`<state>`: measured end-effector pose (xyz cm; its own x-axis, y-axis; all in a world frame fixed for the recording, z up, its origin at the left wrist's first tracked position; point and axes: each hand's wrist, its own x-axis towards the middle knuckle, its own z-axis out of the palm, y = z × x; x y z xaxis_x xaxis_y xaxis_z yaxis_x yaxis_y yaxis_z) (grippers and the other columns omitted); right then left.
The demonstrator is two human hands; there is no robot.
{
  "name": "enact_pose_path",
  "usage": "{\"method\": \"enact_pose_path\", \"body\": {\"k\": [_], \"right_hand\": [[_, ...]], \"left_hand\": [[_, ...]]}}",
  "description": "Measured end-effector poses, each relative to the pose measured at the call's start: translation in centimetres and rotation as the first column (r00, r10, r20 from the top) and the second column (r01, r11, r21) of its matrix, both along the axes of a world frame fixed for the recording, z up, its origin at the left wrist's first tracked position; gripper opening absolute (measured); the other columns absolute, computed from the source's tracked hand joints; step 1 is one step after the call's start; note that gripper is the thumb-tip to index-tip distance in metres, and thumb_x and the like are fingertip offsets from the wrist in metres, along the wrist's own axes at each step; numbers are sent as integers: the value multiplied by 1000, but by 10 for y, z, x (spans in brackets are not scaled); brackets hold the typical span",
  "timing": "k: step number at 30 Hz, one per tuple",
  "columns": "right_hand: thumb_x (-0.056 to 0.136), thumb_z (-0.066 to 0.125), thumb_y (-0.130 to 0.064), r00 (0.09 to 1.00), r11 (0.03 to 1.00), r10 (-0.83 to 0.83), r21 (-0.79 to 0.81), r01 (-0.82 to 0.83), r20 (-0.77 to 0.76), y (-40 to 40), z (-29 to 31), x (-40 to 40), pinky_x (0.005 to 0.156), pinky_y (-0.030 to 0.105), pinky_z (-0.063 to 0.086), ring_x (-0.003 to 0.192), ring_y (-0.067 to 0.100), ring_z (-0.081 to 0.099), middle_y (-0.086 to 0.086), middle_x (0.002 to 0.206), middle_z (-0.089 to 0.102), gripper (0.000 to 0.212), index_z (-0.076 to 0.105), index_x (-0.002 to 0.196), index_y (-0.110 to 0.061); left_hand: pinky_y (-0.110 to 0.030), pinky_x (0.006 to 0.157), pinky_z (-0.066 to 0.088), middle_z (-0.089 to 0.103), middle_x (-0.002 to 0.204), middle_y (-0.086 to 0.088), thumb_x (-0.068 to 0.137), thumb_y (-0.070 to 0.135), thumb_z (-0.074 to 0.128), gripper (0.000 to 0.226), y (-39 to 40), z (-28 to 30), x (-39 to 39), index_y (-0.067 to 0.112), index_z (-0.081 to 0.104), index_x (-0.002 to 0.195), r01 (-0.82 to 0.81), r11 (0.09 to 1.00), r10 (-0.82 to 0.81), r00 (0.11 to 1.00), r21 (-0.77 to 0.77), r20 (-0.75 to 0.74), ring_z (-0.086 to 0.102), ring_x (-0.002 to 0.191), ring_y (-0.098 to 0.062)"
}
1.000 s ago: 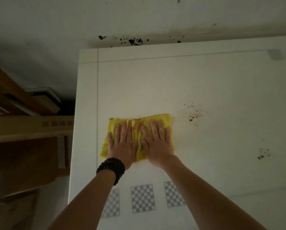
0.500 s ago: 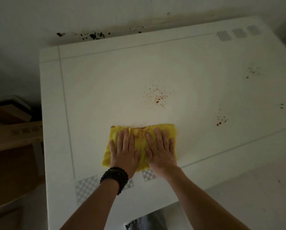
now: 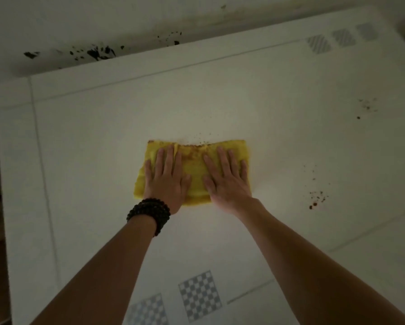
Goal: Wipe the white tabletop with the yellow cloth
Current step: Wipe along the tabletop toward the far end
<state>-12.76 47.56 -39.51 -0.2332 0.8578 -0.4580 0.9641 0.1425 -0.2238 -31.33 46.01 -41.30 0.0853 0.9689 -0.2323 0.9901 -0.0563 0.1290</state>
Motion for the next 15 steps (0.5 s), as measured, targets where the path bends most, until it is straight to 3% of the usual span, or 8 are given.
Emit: {"method": "enact_pose_path", "body": {"k": [9,15], "right_hand": [[106,14,-48,994,993,111,49,-111,2,130,-5,-1,120,51,-18,151,21,-27,-4,167,-24,57,-6,158,-41],[106,12,-48,989,988,146,54,-146,7,140,-3,0,119,50,-19,151,21,-28,-3,166,-24,56,-3,159,-38]], "left_hand": [[-56,116,5,-1,162,-8,93,44,0,68,125,-6,22,12,1,152,94,995,-92,993,25,-71,-1,148,-30],[-52,116,-2,-7,162,-5,90,45,-6,70,132,-4,24,13,-5,152,92,995,-91,994,23,-57,-7,148,-27]]}}
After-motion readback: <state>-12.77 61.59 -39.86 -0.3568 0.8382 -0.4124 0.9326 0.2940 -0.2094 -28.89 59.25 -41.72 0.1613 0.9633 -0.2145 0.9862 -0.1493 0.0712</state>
